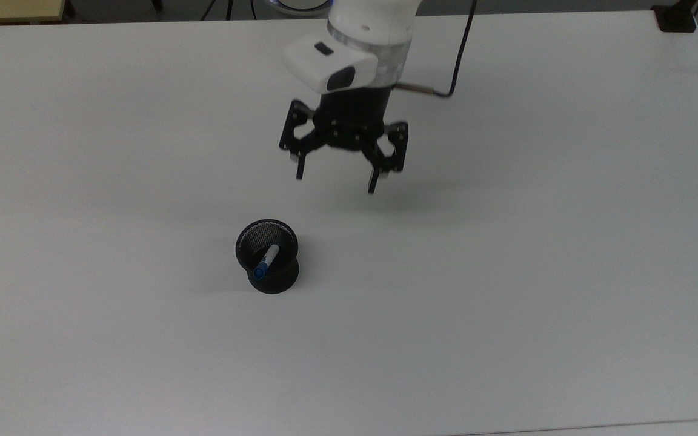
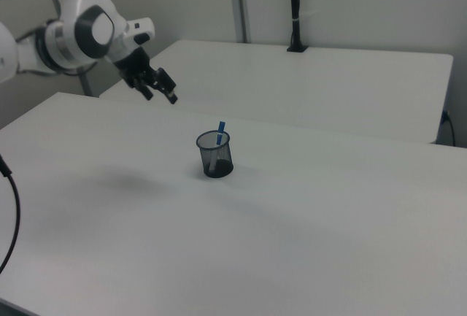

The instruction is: Insert the marker

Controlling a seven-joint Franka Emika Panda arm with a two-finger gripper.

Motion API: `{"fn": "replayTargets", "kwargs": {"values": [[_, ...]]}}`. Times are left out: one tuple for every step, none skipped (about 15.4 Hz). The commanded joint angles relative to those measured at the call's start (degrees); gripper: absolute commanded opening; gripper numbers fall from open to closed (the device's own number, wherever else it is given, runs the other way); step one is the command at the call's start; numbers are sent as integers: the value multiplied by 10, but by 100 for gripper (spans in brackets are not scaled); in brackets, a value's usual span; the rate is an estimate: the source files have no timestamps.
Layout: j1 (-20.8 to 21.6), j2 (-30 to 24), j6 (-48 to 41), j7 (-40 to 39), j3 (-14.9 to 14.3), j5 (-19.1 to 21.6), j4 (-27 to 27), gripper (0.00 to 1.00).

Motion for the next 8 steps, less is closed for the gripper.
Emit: {"fn": "replayTargets", "kwargs": {"values": [[-3,-63,-114,-92,-2,60,-19,100],[-7,-77,-143,-112,-2,64,-21,100],[-9,-86,-168,-138,-1,76,-21,100],[-16,-99,-188,-162,-2,99,-22,100],[-32,-111,-205,-181,-1,116,-24,100],[-48,-123,-225,-193,6,124,-26,100],[-67,-133,-246,-202,20,124,-29,100],[-91,-143,-264,-204,39,124,-33,100]]}}
